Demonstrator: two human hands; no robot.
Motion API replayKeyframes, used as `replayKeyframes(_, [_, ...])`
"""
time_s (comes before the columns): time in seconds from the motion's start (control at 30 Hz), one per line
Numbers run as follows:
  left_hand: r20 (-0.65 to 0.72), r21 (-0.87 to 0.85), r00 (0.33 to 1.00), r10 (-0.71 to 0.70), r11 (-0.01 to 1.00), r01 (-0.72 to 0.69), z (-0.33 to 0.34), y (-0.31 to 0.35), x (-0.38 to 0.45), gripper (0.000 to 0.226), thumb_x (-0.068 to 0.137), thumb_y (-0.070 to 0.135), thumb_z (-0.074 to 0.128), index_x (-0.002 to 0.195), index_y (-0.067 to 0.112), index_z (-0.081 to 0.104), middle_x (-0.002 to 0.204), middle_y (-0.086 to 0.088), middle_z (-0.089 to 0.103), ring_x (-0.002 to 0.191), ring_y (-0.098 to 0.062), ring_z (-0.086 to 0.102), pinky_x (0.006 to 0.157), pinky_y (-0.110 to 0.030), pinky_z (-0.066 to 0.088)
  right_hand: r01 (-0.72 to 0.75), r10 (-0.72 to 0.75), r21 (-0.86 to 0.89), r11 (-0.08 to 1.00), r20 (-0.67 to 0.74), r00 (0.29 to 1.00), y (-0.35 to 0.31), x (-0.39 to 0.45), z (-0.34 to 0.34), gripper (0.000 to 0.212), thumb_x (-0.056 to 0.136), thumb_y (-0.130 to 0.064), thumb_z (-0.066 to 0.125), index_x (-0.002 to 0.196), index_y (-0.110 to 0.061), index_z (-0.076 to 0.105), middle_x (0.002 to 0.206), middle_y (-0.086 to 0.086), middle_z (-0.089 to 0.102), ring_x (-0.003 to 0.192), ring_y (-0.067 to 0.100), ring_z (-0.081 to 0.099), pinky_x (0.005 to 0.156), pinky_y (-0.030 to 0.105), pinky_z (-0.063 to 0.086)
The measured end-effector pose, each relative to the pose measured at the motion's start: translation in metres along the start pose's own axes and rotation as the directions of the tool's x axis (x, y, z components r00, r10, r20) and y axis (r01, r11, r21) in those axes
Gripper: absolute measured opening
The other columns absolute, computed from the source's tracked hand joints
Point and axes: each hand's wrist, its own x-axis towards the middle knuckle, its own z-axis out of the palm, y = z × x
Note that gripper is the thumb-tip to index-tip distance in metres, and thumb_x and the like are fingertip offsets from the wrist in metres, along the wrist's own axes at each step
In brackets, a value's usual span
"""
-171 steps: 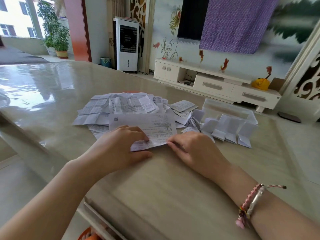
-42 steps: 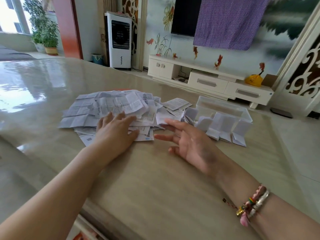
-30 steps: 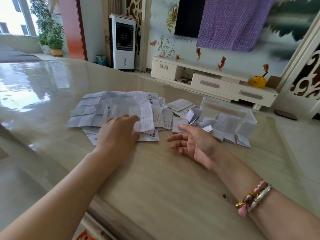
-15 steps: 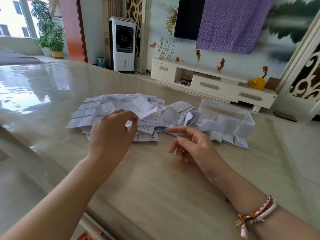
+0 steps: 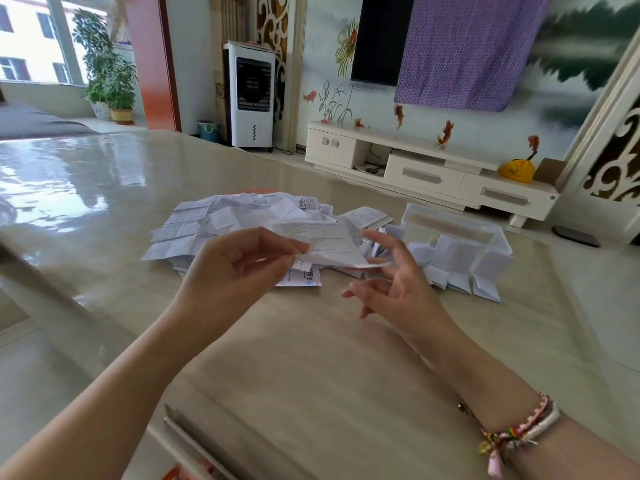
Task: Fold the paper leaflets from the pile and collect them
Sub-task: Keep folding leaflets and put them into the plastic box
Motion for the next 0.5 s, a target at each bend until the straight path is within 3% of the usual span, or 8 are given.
replayKeyframes(0.07, [0.042, 0.008, 0.999, -0.006, 1.000, 0.006, 0.001, -0.002, -0.002, 0.015, 0.083, -0.013, 0.061, 0.082, 0.001, 0.066, 0.099, -0.002, 0.075, 0.096, -0.013, 0.069, 0.083, -0.017, 0.052, 0.039, -0.038, -0.022, 0.999, 0.021, 0.999, 0.001, 0.000, 0.000, 0.035, 0.088, 0.001, 0.064, 0.114, -0.022, 0.063, 0.114, 0.005, 0.062, 0.091, 0.023, 0.066, 0.066, 0.027, 0.054])
replayKeyframes(0.17, [0.106, 0.058, 0.994, -0.034, 0.998, 0.028, 0.002, -0.006, -0.003, 0.023, 0.081, -0.016, 0.062, 0.089, 0.005, 0.068, 0.104, 0.001, 0.073, 0.100, -0.012, 0.068, 0.087, -0.019, 0.052, 0.045, -0.045, -0.041, 0.998, -0.007, 0.999, 0.002, 0.000, 0.000, 0.023, 0.085, 0.004, 0.065, 0.094, -0.016, 0.071, 0.094, -0.012, 0.071, 0.074, 0.004, 0.060, 0.063, 0.023, 0.053])
replayKeyframes(0.27, [0.137, 0.148, 0.987, -0.077, 0.987, 0.057, 0.003, -0.011, -0.003, 0.032, 0.077, -0.010, 0.070, 0.099, 0.012, 0.069, 0.106, 0.003, 0.072, 0.102, -0.012, 0.067, 0.091, -0.028, 0.053, 0.063, -0.064, -0.048, 0.997, -0.010, 0.998, 0.003, 0.001, -0.002, 0.012, 0.081, -0.009, 0.072, 0.090, -0.016, 0.071, 0.087, -0.011, 0.070, 0.070, 0.002, 0.058, 0.061, 0.022, 0.050])
replayKeyframes(0.37, [0.093, 0.193, 0.990, -0.110, 0.977, 0.090, 0.007, -0.013, -0.001, 0.028, 0.073, -0.001, 0.078, 0.093, 0.016, 0.072, 0.101, 0.004, 0.073, 0.098, -0.014, 0.068, 0.092, -0.036, 0.054, 0.061, -0.062, -0.026, 0.998, -0.024, 0.998, 0.003, 0.000, -0.005, 0.017, 0.072, -0.023, 0.074, 0.086, -0.014, 0.071, 0.087, -0.014, 0.069, 0.071, 0.002, 0.060, 0.062, 0.019, 0.048])
replayKeyframes(0.5, [0.073, 0.174, 0.990, -0.123, 0.979, 0.108, 0.012, -0.016, 0.000, 0.017, 0.074, -0.008, 0.075, 0.083, 0.006, 0.073, 0.089, -0.002, 0.075, 0.091, -0.019, 0.071, 0.088, -0.032, 0.056, 0.034, -0.035, -0.049, 0.998, -0.025, 0.999, 0.001, -0.001, -0.007, 0.021, 0.079, -0.010, 0.075, 0.093, -0.025, 0.071, 0.092, -0.008, 0.070, 0.080, 0.006, 0.062, 0.068, 0.025, 0.049])
